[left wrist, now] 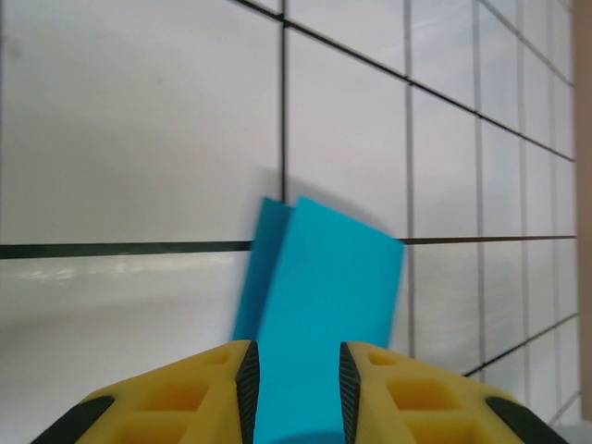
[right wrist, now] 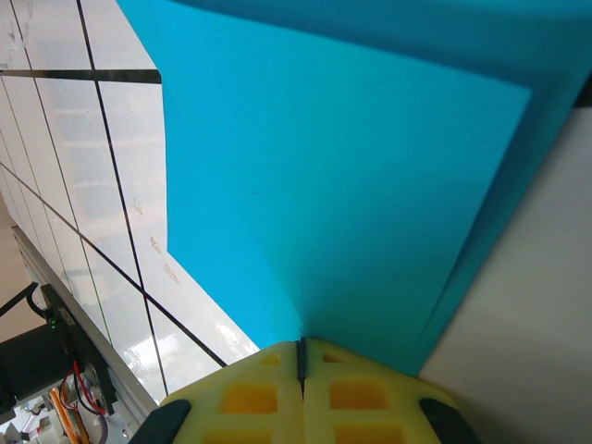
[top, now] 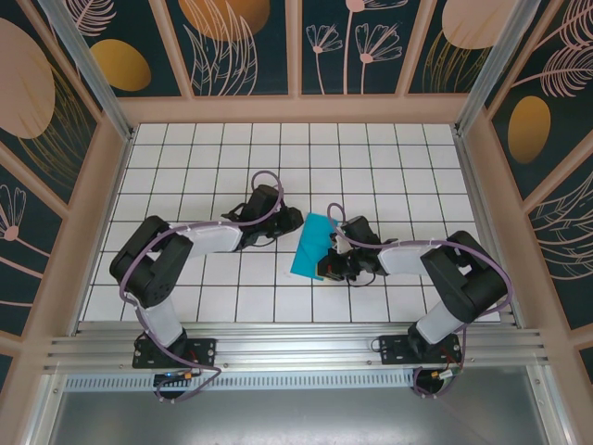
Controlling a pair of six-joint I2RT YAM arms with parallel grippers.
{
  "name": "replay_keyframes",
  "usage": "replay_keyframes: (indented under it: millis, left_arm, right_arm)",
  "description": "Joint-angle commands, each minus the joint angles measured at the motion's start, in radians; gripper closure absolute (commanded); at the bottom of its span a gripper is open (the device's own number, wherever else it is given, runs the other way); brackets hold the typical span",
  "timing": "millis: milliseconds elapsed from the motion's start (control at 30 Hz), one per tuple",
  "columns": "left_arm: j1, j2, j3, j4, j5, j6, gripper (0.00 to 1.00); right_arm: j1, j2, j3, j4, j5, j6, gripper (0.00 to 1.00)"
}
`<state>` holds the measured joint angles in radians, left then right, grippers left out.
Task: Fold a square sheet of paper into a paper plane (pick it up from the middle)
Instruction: Fold the triangle a second time at the center of the table.
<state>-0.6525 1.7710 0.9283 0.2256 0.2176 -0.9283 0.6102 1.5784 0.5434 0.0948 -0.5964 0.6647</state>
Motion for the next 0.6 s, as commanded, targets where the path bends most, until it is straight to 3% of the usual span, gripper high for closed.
replay_keyframes:
  millis: [0,567]
  left_arm:
    - [-0.001,-0.042,-0.001,0.03,0.071,-0.01,0.68]
    - [-0.071,0.02,-0.069,0.178,0.128,-0.079,0.7]
  right_arm:
    - [0.0,0.046,-0.025,-0.145,0.105,-0.013,1.0]
    - [0.0,0.042,-0.028,-0.13,0.125,-0.011,1.0]
